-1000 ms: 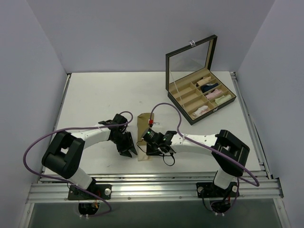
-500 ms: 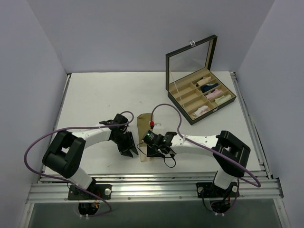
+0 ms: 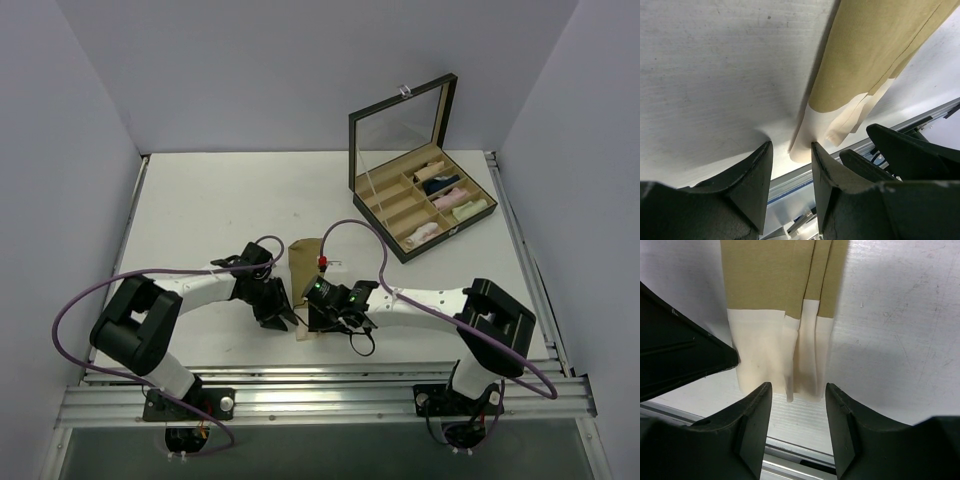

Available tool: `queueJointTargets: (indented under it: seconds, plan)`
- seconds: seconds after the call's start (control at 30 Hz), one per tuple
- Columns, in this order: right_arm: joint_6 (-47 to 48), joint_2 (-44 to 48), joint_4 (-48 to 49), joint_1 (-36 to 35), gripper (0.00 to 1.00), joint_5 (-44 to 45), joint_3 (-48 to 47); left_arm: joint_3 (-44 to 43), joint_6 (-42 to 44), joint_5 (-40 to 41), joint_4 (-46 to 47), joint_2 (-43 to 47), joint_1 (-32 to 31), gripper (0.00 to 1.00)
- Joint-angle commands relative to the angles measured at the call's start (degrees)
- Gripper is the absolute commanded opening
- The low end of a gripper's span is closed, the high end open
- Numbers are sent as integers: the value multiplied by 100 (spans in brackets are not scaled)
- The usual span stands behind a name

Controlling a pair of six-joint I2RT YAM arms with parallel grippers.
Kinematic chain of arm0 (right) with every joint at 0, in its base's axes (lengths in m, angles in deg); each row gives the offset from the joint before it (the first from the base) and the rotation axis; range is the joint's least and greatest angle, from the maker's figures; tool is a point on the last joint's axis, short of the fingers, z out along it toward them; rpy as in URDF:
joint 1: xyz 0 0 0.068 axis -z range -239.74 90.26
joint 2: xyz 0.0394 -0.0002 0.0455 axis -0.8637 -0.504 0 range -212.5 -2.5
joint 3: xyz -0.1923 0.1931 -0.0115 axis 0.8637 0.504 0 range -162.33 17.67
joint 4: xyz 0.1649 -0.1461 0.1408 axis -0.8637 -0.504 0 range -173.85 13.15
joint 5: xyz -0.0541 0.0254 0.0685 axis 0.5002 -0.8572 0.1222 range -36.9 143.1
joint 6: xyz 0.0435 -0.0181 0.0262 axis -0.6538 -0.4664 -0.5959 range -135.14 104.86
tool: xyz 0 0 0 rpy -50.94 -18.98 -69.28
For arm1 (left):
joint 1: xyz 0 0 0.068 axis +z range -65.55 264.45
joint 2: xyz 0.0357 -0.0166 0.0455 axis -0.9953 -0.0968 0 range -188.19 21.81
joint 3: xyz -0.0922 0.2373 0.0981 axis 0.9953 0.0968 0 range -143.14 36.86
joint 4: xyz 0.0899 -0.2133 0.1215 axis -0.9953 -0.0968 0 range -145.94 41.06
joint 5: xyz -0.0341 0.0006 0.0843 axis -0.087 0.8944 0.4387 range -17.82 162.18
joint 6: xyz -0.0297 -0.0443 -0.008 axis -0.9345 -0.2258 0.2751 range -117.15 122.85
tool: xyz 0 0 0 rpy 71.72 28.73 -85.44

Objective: Roll the underwear

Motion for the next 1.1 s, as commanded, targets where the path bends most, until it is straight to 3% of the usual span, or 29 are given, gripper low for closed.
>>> queueJointTargets:
  seconds: [0.0,0.17,0.27,0.47,0.77,0.87,0.9,1.03,1.07]
  plan:
    - [-10,5,-65,-32,43,44,88,62,-57,-30,295,1,-33,45]
    - [-71,-100,154,-5,37,-113,272,281,-241,-152,576,37,-68,46]
    - [-168,-83,312,82,12,-263,474,510,-312,-179,761,-16,-68,46]
    - [-397,136,620,206,3,-386,896,615,-259,-74,788,-174,-68,45]
    - [-450,102,708,223,1,-421,993,668,-215,93,718,-385,-68,38]
    - [-406,101,673,215,2,-413,941,555,-172,128,657,-412,-59,26]
    - [-362,119,586,180,3,-369,897,476,-93,137,613,-420,-59,17]
    - [190,285,216,65,16,88,432,-227,250,269,-107,-429,-24,8]
    - [627,321,207,39,23,175,326,-368,337,234,-352,-447,-7,6]
